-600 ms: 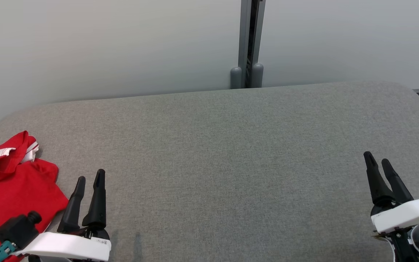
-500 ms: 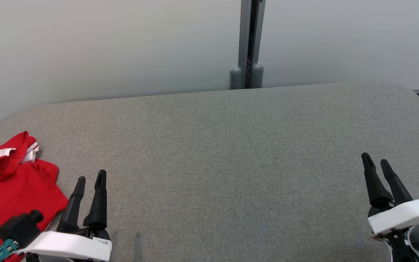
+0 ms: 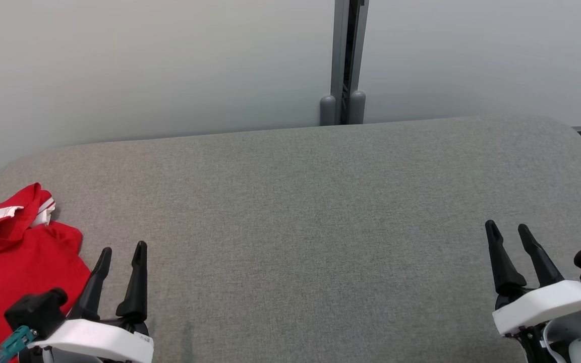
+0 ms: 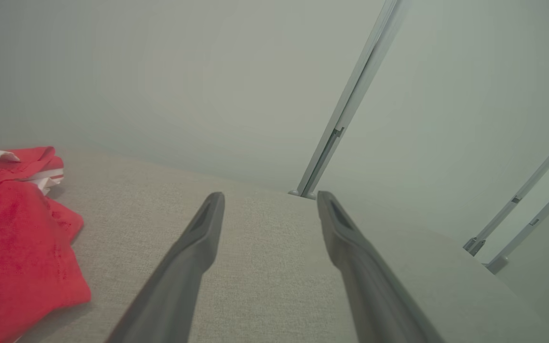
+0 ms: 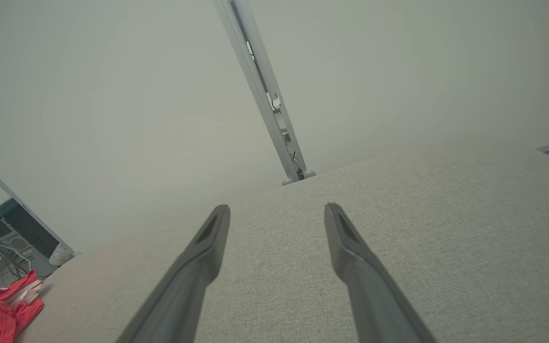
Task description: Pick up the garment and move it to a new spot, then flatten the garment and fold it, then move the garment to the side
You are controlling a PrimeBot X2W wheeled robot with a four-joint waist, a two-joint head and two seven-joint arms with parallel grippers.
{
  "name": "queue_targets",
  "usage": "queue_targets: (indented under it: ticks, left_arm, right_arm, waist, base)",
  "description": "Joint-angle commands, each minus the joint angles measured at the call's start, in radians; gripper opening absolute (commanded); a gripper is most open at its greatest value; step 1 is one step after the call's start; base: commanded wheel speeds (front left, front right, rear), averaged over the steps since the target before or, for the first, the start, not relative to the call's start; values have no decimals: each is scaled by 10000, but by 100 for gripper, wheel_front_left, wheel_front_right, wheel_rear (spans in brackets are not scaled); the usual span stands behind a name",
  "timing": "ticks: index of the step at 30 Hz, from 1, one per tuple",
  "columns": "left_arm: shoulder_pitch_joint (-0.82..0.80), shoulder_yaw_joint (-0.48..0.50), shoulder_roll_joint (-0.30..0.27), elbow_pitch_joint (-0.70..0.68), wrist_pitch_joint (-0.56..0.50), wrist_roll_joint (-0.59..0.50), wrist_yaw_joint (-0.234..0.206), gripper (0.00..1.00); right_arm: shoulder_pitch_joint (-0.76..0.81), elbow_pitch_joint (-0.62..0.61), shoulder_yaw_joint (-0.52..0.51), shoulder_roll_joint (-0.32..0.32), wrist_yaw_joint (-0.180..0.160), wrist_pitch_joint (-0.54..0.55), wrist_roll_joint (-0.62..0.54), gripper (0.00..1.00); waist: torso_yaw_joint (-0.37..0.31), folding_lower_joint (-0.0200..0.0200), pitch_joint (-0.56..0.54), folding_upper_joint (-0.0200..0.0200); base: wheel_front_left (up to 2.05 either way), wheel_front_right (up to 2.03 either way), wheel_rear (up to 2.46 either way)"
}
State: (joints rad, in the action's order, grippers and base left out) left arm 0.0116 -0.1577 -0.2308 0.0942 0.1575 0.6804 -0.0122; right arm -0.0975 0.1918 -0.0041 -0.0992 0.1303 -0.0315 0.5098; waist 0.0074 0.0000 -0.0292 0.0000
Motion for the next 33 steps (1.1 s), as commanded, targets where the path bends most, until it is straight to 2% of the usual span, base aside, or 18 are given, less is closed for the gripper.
queue_targets:
  ticks: [1, 33]
  left_arm:
    - [-284, -24, -128, -12, -12, -337, -87, 100]
    - [-466, -129, -407, 817, -13, -2187, -503, 100]
  right_arm:
    - [-188, -40, 72, -64, 4, -181, -378, 100]
    - [-54, 555, 382, 130, 4, -1164, -3246, 100]
  waist:
    - [-4, 0, -1, 0]
    - [-47, 0, -178, 0]
  base:
    - [0, 0, 0]
    - [0, 0, 0]
